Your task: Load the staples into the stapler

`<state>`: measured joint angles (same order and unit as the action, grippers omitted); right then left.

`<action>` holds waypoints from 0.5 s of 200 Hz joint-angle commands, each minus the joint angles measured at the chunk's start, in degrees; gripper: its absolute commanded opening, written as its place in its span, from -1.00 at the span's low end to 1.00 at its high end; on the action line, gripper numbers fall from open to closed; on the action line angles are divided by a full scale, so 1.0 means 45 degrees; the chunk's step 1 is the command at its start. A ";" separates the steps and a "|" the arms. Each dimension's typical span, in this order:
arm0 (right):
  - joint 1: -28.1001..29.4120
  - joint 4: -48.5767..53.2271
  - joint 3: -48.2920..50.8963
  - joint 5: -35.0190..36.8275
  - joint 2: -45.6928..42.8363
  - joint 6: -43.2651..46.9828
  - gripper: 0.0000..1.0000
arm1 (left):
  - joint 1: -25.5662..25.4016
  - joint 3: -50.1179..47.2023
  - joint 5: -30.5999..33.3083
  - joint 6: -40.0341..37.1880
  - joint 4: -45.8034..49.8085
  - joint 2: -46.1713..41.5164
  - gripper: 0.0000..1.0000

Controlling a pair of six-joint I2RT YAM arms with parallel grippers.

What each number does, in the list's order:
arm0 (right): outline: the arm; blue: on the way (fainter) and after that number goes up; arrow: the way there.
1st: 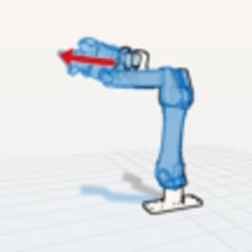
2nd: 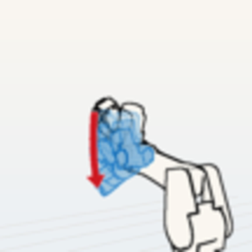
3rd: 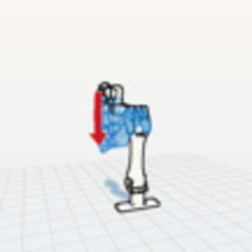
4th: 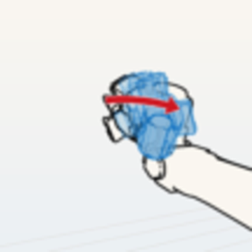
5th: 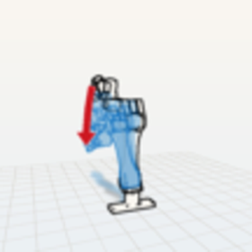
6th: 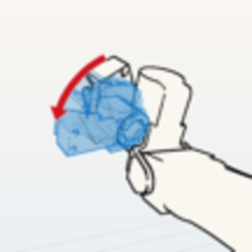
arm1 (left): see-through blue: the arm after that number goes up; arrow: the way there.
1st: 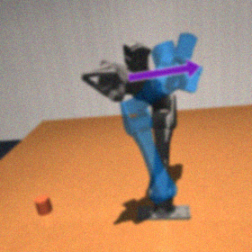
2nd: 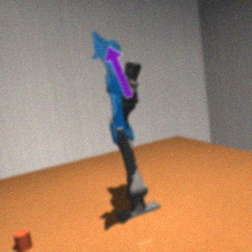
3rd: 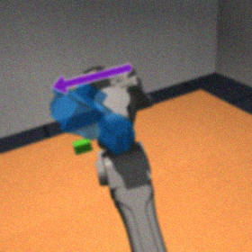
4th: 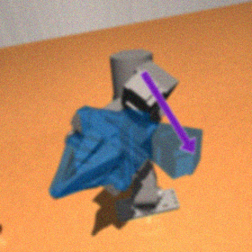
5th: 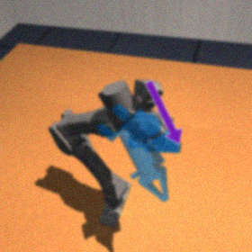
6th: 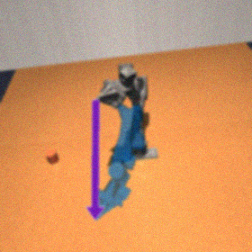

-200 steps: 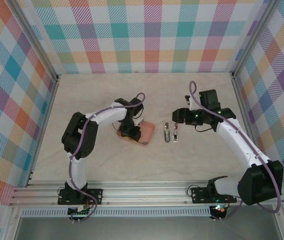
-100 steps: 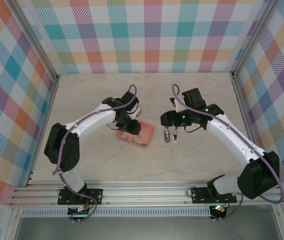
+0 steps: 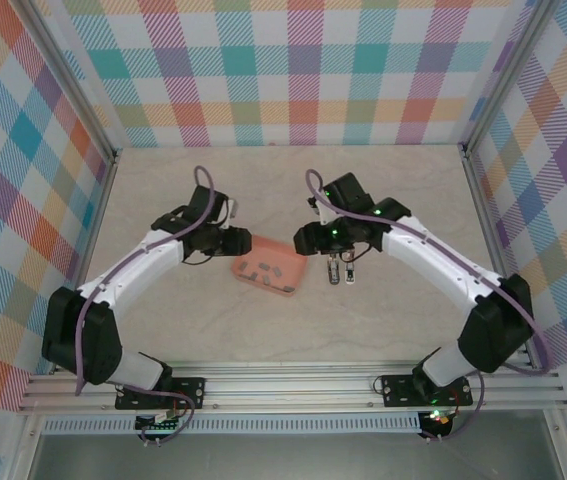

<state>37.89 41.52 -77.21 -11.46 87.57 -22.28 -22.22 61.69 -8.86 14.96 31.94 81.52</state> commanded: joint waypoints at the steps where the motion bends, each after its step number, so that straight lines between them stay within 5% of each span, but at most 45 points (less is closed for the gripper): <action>1: 0.0518 0.0843 -0.1001 0.0887 0.0865 -0.0428 0.07 | 0.0811 -0.0757 -0.0450 0.0695 -0.1194 -0.0773 0.06; 100: 0.1983 0.2361 -0.4671 0.2521 0.4584 -0.1435 0.02 | 0.2449 -0.4327 0.0085 0.2759 -0.2970 -0.3327 0.13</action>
<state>46.15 48.01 -94.08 -2.13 105.27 -26.94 -12.47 45.25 -9.34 23.22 21.56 69.21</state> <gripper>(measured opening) 0.513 0.564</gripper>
